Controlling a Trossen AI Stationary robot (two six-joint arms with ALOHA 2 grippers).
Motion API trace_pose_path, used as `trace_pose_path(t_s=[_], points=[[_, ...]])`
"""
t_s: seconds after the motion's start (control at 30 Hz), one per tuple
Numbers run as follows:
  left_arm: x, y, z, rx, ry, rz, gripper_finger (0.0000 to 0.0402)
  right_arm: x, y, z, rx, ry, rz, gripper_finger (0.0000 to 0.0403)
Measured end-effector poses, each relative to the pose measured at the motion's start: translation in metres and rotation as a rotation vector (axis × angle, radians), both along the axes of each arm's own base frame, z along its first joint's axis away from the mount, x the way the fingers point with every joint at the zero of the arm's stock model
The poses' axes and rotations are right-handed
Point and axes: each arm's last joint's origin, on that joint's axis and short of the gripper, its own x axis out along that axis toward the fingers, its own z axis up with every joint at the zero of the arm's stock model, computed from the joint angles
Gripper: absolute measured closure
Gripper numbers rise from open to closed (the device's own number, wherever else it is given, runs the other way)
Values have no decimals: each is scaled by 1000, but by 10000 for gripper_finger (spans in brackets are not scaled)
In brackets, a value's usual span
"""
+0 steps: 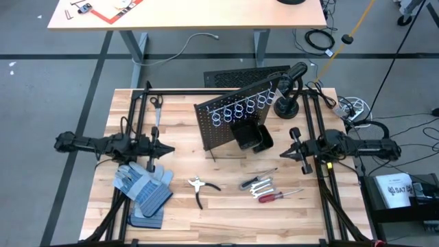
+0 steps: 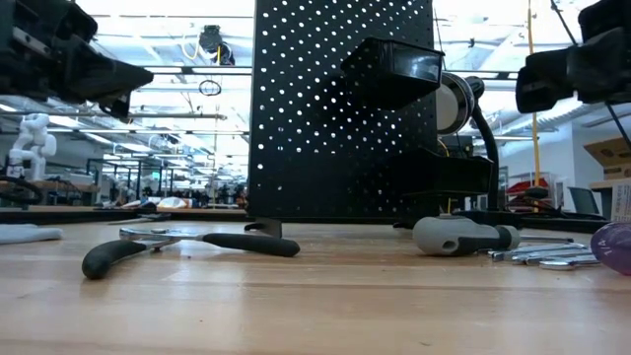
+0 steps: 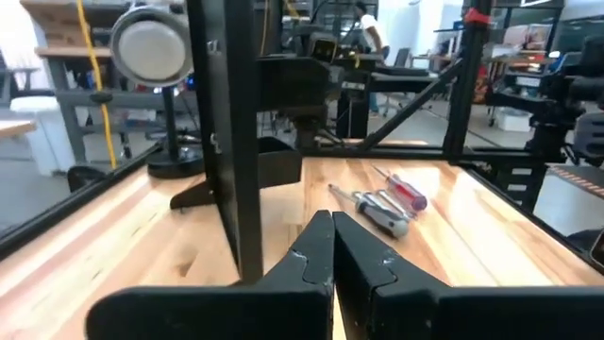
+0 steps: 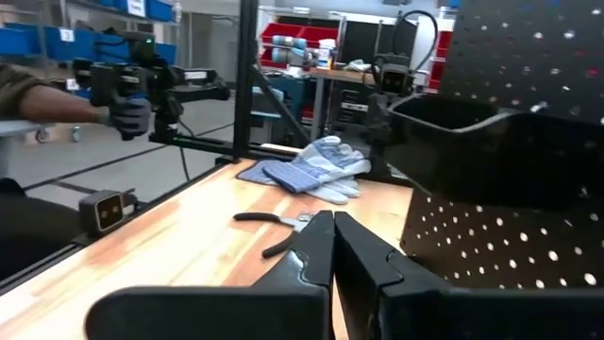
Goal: Hang tools onto peg board
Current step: Return To Home Position
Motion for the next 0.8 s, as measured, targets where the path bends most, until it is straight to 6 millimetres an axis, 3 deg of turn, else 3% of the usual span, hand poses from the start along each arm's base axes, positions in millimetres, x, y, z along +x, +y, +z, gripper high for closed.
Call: trace_pose_path(t_s=[0.37, 0.8], points=[[1, 7, -1, 39, 10, 99, 351, 1, -7, -2, 47, 29, -198, 403], [1, 7, -1, 40, 11, 100, 346, 1, -8, -3, 23, 31, -218, 403]])
